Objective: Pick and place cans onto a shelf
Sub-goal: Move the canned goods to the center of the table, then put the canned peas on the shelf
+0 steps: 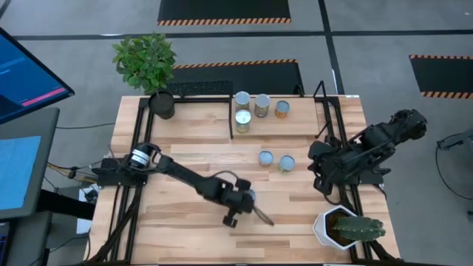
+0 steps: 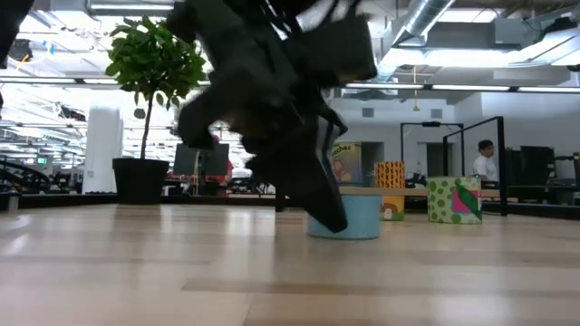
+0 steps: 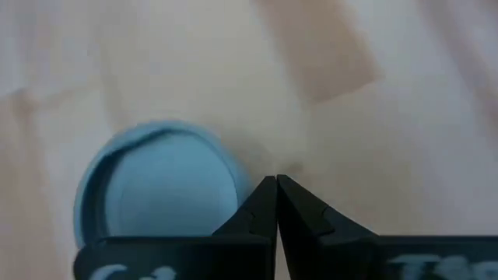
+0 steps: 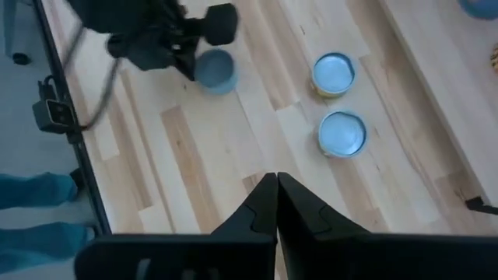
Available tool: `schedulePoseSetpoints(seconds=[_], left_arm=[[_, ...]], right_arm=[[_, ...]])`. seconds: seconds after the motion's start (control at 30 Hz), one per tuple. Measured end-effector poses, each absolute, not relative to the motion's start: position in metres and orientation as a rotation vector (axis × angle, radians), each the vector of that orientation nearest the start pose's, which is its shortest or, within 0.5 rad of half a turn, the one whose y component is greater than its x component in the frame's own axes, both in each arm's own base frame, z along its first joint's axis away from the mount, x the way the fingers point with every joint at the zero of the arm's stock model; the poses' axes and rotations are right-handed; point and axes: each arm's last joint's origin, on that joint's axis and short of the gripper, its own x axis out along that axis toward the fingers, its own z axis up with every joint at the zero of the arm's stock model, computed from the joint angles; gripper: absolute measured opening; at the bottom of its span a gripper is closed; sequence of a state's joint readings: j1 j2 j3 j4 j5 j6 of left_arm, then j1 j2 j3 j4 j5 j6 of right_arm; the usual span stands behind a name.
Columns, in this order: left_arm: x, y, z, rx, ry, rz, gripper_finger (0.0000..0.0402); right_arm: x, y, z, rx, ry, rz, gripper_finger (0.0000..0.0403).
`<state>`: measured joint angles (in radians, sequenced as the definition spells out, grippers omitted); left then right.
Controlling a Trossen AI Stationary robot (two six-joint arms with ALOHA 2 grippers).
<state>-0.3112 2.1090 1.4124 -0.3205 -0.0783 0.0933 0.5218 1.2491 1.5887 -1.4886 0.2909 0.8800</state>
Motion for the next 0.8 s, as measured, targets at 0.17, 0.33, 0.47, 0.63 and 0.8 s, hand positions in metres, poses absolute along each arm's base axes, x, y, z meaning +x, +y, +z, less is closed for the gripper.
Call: schedulePoseSetpoints(seconds=[0.17, 0.33, 0.47, 0.63, 0.8], left_arm=[[0.421, -0.092, 0.136, 0.311, 1.008, -0.224, 0.0000], [0.422, -0.062, 0.136, 0.329, 1.060, -0.225, 0.0000], [0.414, -0.047, 0.152, 0.308, 1.105, -0.266, 0.0000], [0.390, -0.035, 0.187, 0.203, 1.178, -0.346, 0.0000], [0.362, -0.018, 0.216, 0.076, 1.300, -0.302, 0.0000]], right_arm=[[0.168, 0.083, 0.406, 0.335, 1.022, -0.280, 0.0024], [0.169, 0.080, 0.406, 0.330, 1.013, -0.300, 0.0017], [0.171, 0.075, 0.405, 0.307, 0.979, -0.362, 0.0020], [0.180, 0.063, 0.400, 0.178, 0.972, -0.481, 0.0023], [0.187, 0.035, 0.398, 0.083, 0.977, -0.657, 0.0017]])
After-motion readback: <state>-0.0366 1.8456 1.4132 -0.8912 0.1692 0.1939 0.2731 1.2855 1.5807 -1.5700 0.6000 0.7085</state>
